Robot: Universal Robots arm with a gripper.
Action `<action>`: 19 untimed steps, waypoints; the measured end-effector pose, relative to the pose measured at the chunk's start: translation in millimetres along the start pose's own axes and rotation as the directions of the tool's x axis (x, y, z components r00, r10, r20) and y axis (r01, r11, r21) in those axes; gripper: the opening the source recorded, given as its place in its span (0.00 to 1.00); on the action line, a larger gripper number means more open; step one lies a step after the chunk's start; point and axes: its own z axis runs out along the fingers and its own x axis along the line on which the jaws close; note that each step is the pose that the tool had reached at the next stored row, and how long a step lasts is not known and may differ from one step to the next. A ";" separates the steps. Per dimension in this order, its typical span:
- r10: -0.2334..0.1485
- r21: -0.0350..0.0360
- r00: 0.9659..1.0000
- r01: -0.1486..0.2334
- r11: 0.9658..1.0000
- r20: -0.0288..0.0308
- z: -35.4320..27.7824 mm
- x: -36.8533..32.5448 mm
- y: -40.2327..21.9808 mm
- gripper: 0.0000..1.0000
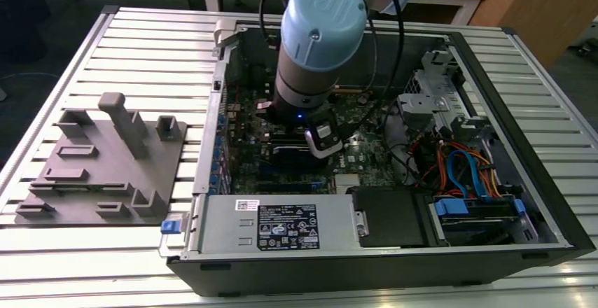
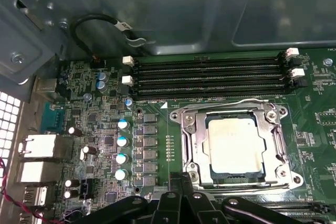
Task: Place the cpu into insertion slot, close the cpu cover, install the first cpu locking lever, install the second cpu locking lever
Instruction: 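Install the second cpu locking lever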
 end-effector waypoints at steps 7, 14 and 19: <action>0.000 -0.002 1.000 0.000 1.000 0.000 1.2 0.4 0.6 0.10; 0.000 -0.002 1.000 0.000 1.000 0.000 -11.6 1.5 5.3 0.10; 0.000 -0.002 1.000 0.000 1.000 0.000 -26.6 3.0 10.9 0.10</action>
